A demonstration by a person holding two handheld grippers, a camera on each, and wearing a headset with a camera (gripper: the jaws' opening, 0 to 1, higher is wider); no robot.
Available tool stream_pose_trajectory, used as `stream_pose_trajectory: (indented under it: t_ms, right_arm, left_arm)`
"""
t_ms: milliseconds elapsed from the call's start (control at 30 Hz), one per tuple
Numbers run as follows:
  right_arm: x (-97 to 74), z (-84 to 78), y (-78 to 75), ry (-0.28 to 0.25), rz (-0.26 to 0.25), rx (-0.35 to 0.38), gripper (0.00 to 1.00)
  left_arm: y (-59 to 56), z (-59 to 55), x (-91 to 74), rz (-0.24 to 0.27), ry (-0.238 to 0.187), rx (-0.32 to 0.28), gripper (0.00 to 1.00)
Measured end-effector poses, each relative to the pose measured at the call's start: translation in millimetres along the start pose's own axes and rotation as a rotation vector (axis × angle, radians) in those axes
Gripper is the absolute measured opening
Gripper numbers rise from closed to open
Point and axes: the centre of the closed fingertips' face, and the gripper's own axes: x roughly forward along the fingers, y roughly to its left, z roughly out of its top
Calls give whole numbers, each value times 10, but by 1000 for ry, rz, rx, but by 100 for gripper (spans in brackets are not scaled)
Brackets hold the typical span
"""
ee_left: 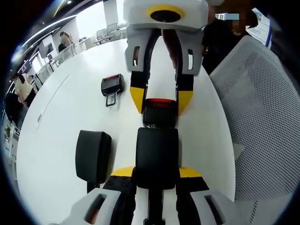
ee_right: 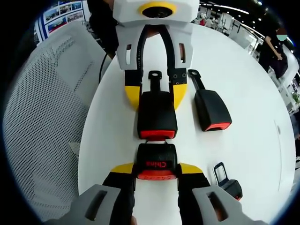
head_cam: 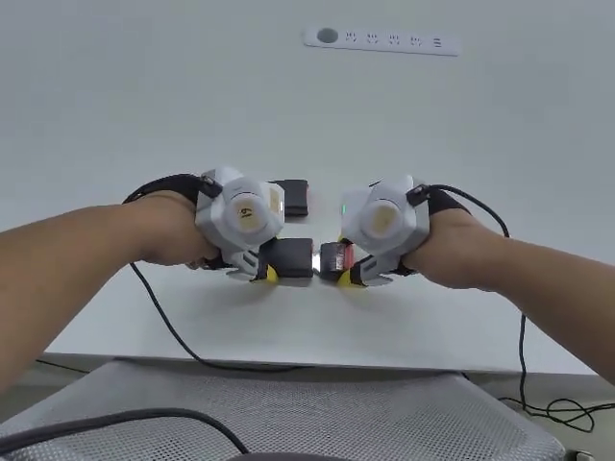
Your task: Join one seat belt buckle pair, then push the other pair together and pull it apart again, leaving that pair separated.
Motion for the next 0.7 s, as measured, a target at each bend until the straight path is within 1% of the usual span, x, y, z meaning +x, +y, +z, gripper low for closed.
stream_pose_trajectory:
  t_ms: [167,267,367,433,467,600,700]
  right_arm:
    - [-14,-5,16,-5,-3,12,31]
    - [-9,-11,5,-7,-7,32,31]
    - [-6,-15,11,-8,-9,41,32]
    - [-7,-19,17,-5,-9,38,32]
    - [11,-16,3,-3,-11,35,32]
    - [13,-21,20,0,-10,38,32]
    - [15,-16,19,5,-9,33,33]
  left_arm:
    - [-7,-4,7,-6,2,-10,33]
    - [-10,-1,8,-7,10,-6,34]
    - [-20,7,2,-6,5,1,34]
    - [-26,10,1,-4,1,5,34]
    - [-24,2,7,-3,3,-12,34]
    - [-26,5,18,-1,13,-5,34]
    - [-15,6,22,6,13,0,35]
